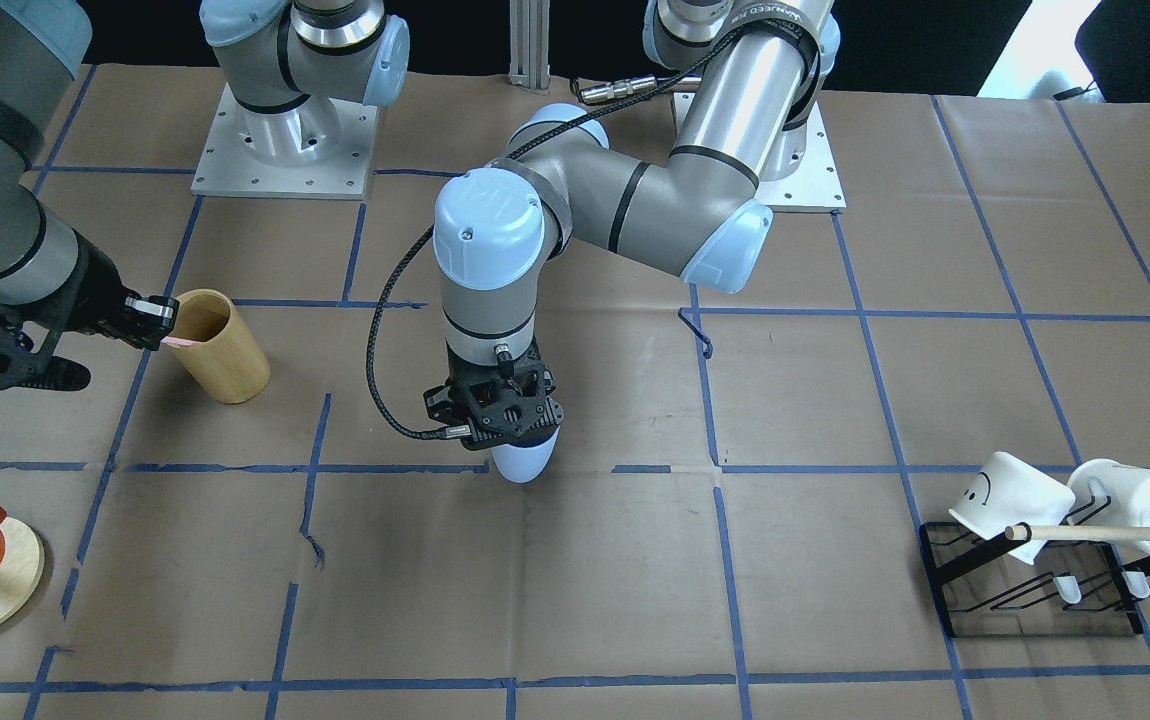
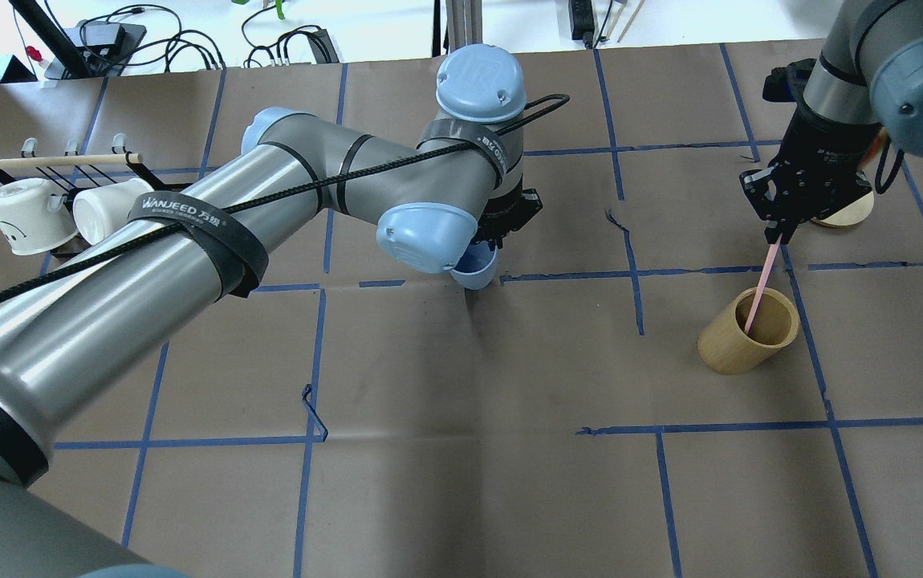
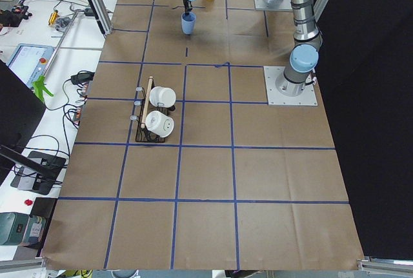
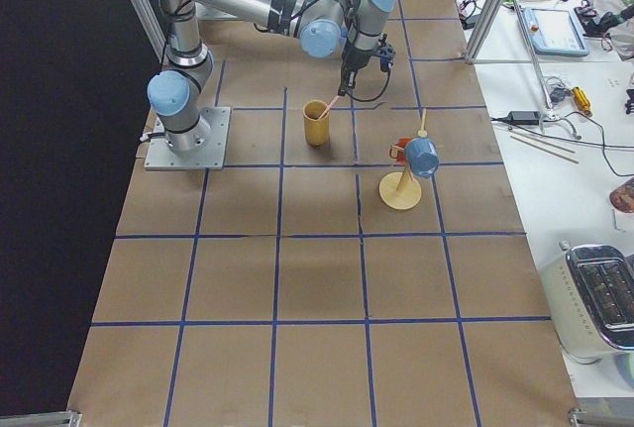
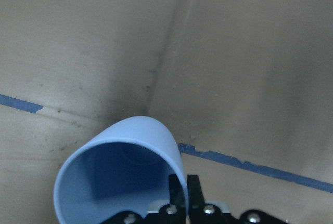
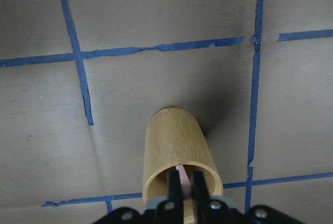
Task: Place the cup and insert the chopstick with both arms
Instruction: 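Release the cup and raise the left gripper while the right gripper lifts the chopstick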
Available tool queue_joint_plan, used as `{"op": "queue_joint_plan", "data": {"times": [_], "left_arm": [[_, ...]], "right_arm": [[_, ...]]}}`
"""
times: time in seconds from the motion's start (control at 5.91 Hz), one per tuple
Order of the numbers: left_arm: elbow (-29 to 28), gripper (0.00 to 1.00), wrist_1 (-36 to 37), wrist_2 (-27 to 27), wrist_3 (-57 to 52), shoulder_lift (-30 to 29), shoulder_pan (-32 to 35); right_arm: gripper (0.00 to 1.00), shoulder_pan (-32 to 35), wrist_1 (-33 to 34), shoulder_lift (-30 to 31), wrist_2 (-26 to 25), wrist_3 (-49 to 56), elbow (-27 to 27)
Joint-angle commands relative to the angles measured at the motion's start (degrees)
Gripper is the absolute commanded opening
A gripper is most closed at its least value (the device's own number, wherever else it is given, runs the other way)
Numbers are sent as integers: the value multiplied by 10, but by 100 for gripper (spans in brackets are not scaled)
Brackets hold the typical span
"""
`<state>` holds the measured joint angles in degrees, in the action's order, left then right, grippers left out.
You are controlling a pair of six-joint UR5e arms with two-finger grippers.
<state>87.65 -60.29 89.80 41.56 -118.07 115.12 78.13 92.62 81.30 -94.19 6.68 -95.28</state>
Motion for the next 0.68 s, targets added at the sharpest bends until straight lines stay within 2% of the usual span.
{"op": "queue_joint_plan", "data": {"times": [0.0, 0.34, 0.51], "left_arm": [[5, 70, -1, 2, -7, -1, 1], [-8, 73, -2, 2, -37, 17, -5], [-12, 80, -23, 1, -66, 35, -22]], "right_arm": [[6, 1, -9, 1, 1, 0, 26], [6, 4, -113, 1, 1, 0, 130], [6, 5, -155, 2, 3, 1, 170]]}}
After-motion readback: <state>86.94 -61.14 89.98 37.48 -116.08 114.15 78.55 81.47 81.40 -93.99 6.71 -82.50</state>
